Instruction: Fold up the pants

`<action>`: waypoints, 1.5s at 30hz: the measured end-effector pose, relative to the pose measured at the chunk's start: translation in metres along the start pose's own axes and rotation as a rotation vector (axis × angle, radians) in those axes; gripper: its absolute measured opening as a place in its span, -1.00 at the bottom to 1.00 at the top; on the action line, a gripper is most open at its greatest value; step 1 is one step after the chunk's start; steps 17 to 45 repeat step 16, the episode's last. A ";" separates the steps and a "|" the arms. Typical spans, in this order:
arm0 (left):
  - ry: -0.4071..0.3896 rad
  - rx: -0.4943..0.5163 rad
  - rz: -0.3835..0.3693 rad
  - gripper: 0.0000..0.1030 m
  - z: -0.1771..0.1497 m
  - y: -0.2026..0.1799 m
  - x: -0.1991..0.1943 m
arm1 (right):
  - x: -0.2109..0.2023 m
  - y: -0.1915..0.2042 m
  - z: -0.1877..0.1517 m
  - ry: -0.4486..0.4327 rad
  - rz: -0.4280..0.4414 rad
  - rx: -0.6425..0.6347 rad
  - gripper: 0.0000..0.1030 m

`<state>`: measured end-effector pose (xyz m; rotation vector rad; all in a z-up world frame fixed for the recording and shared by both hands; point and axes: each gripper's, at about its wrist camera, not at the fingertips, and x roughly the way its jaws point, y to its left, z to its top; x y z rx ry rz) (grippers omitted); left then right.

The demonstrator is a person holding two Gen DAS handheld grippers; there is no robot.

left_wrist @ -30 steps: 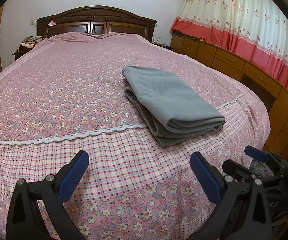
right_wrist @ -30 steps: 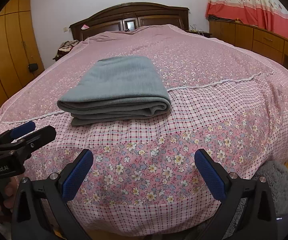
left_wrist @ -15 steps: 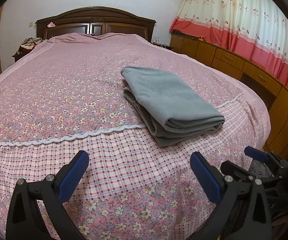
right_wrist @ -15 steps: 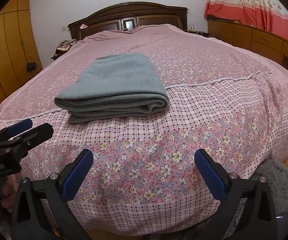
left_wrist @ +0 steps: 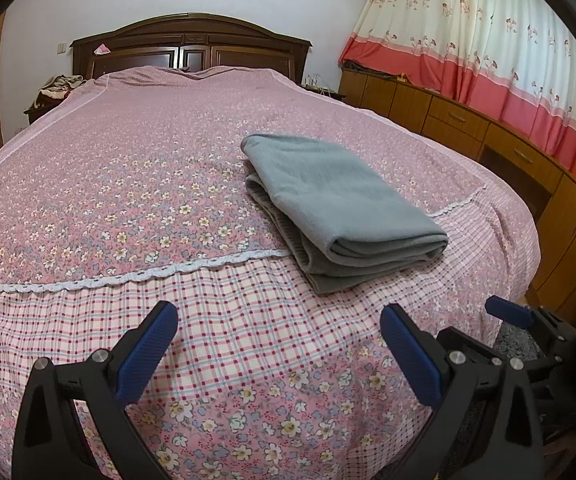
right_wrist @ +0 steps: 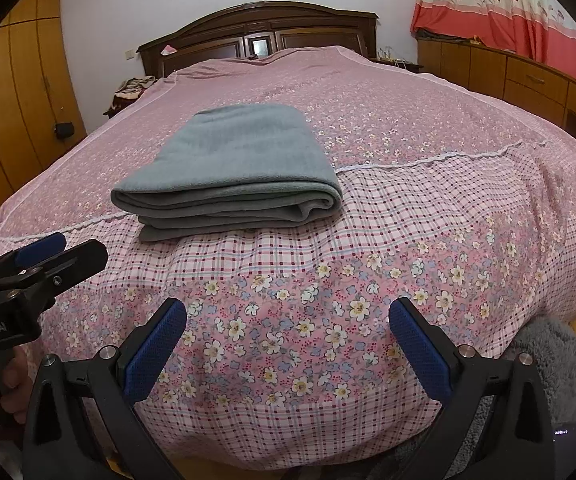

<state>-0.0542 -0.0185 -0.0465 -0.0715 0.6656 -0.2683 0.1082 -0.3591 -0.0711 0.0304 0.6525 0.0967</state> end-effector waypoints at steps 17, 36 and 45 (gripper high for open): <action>-0.020 -0.009 0.007 1.00 0.003 0.004 -0.007 | -0.017 -0.012 0.013 -0.028 0.027 0.044 1.00; -0.020 -0.009 0.007 1.00 0.003 0.004 -0.007 | -0.017 -0.012 0.013 -0.028 0.027 0.044 1.00; -0.020 -0.009 0.007 1.00 0.003 0.004 -0.007 | -0.017 -0.012 0.013 -0.028 0.027 0.044 1.00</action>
